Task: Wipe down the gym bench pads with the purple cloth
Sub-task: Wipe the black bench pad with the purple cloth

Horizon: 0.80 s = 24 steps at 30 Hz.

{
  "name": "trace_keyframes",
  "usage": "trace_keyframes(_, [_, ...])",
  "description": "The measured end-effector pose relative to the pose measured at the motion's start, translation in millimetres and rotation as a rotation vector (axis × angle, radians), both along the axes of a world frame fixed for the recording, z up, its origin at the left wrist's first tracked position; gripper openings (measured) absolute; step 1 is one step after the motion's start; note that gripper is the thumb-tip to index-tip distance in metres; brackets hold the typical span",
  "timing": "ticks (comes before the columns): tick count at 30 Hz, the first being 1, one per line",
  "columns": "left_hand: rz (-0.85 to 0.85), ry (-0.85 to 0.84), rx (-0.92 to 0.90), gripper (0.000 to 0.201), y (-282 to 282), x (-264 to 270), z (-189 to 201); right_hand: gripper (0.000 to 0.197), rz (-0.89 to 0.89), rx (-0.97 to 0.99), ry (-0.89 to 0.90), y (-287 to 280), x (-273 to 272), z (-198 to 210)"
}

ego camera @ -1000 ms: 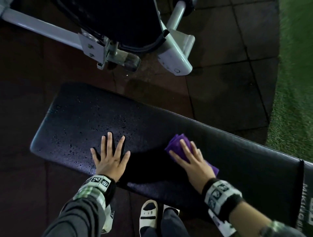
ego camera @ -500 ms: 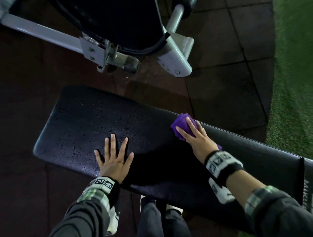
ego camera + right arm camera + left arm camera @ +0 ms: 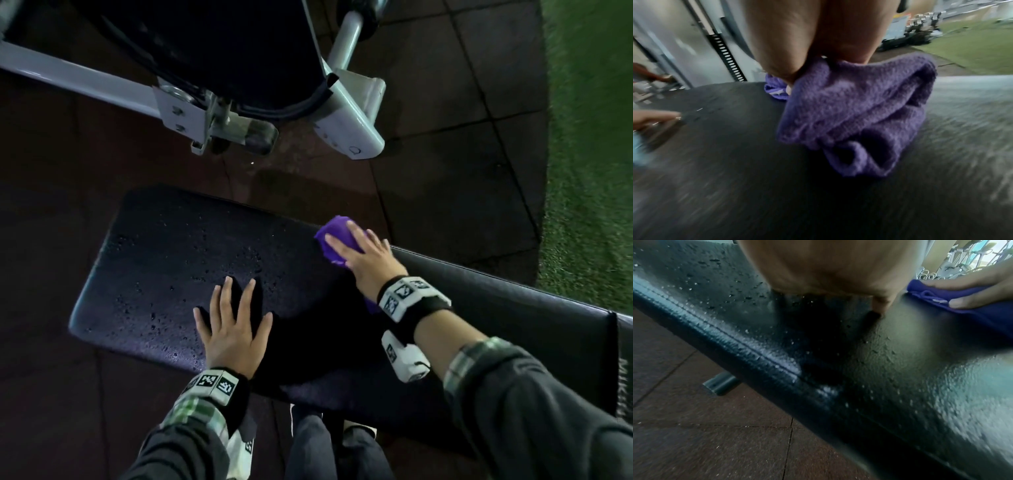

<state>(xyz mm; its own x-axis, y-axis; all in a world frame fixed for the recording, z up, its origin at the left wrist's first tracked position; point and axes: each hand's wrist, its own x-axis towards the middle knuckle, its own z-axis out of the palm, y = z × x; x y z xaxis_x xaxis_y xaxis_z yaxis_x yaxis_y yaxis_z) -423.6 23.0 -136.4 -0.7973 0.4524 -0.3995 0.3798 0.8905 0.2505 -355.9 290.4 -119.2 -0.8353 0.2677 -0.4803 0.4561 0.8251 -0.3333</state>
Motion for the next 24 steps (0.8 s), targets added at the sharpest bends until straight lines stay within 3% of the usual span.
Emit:
trace_keyframes(5, [-0.011, -0.035, -0.042, 0.069, 14, -37, -1, 0.057, -0.323, -0.065, -0.025, 49, 38, 4])
trace_keyframes(10, [-0.029, -0.089, -0.119, 0.073, 22, -41, -5, 0.044, -0.383, -0.015, -0.147, 67, 48, 13])
trace_keyframes(14, [-0.037, -0.115, -0.153, 0.075, 23, -42, -3, 0.037, -0.337, 0.001, -0.134, 44, -4, 16])
trace_keyframes(19, [-0.055, -0.135, -0.169, 0.074, 23, -43, 0, 0.04, -0.254, -0.122, -0.091, 8, -63, -5])
trace_keyframes(24, [-0.045, -0.161, -0.168, 0.075, 24, -45, 0, 0.039, -0.312, -0.203, -0.051, 36, -25, -11])
